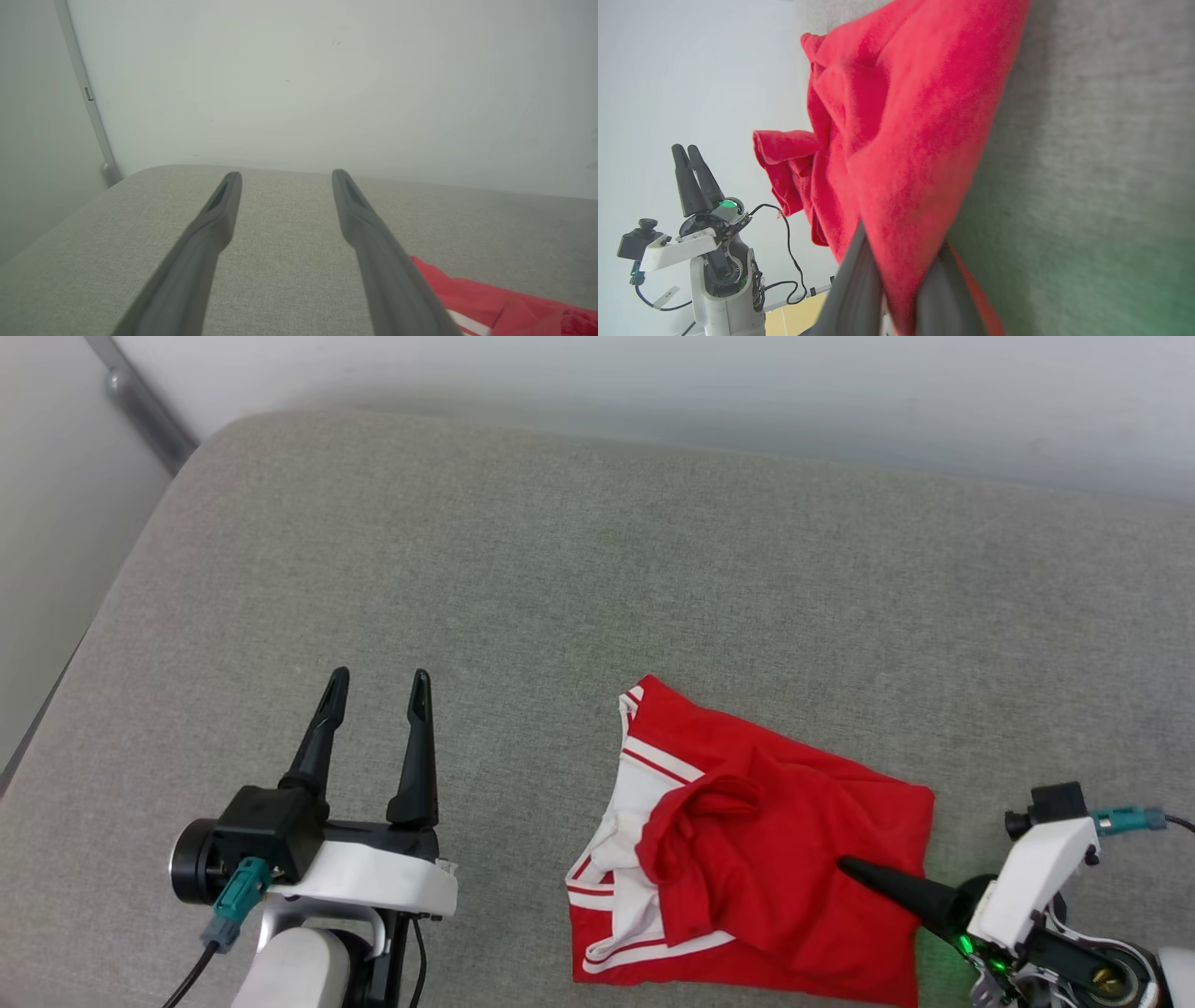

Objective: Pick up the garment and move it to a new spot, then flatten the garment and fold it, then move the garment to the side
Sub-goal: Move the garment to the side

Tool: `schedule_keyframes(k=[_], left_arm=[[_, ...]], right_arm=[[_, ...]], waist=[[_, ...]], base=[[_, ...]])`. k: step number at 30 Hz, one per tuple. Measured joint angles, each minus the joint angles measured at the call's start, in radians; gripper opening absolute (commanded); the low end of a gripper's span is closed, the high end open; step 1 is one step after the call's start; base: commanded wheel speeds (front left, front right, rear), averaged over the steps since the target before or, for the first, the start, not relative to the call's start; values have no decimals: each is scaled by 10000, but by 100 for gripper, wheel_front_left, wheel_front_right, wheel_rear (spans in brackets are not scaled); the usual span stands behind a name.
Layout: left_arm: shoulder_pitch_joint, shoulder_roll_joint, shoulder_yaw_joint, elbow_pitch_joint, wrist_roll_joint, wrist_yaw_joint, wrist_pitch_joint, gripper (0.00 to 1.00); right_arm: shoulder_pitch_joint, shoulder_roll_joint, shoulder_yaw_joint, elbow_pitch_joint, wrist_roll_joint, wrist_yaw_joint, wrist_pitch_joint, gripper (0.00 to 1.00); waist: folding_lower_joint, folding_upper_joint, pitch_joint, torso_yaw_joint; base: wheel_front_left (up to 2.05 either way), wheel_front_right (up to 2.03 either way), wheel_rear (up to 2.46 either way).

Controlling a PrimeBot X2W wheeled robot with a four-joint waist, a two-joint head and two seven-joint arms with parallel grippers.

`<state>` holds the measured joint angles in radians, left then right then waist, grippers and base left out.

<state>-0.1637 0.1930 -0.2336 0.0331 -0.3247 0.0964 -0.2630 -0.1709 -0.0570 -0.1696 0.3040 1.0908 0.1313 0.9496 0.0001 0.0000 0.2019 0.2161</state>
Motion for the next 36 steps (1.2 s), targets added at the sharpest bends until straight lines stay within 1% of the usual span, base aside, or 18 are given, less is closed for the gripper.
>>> schedule_keyframes(k=[3,4,7,9,12,14,17,20,22,24,27,31,34,36], left_arm=[[58,-73,104,48,107,-90,0,100],[97,-88,125,71,146,-125,0,100],[192,-111,182,113,232,-190,0,100],[267,-123,207,111,305,-240,0,100],[315,-128,261,109,324,-299,0,100],[330,-132,295,96,391,-345,0,100],[357,-173,320,42,426,-380,0,100],[320,-226,293,-61,522,-456,0,100],[244,-251,261,-163,600,-527,0,100],[103,-261,215,-284,719,-594,0,100],[-126,-190,130,-477,865,-719,0,100],[-922,-75,-151,-849,1129,-995,15,100],[-1493,-58,-387,-1026,1283,-1162,92,100],[-1857,-21,-458,-1156,1356,-1233,171,100]], right_arm=[[21,-102,345,-447,-245,-4,-221,0],[25,-226,537,-681,-462,-4,-334,0],[38,-903,1187,-1407,-1344,-4,-688,0],[54,-1434,1714,-1923,-2138,-6,-884,0],[53,-2169,2293,-2531,-3216,-4,-984,0],[24,-2575,2497,-2863,-3850,-4,-957,0],[-15,-2959,2673,-3231,-4798,-4,-757,0],[-137,-3221,2685,-3382,-5488,-4,-462,0],[-194,-3411,2675,-3381,-5935,-4,-322,0],[-364,-3494,2621,-3283,-6148,-4,-303,0],[-712,-3714,2452,-2861,-6504,-2,-593,0],[-1194,-4021,1990,-2031,-6807,-2,-1429,0],[-1666,-4236,1634,-1252,-7127,-2,-2161,0],[-2154,-4257,1463,-752,-7346,-2,-2830,0]], waist=[[0,0,-117,-78],[0,0,-164,-118],[0,0,-340,-292],[0,0,-438,-469],[0,0,-549,-803],[0,0,-598,-1077],[0,0,-628,-1569],[0,0,-581,-2137],[0,0,-499,-2549],[0,0,-378,-2985],[0,0,-120,-3660],[0,0,580,-4335],[0,0,1298,-4638],[1,0,1803,-4792]], base=[[0,0,0],[0,0,0],[0,0,0],[0,0,0],[0,0,0],[0,0,0],[0,0,0],[0,0,0],[0,0,0],[0,0,0],[0,0,0],[0,0,0],[0,0,0],[0,0,0]])
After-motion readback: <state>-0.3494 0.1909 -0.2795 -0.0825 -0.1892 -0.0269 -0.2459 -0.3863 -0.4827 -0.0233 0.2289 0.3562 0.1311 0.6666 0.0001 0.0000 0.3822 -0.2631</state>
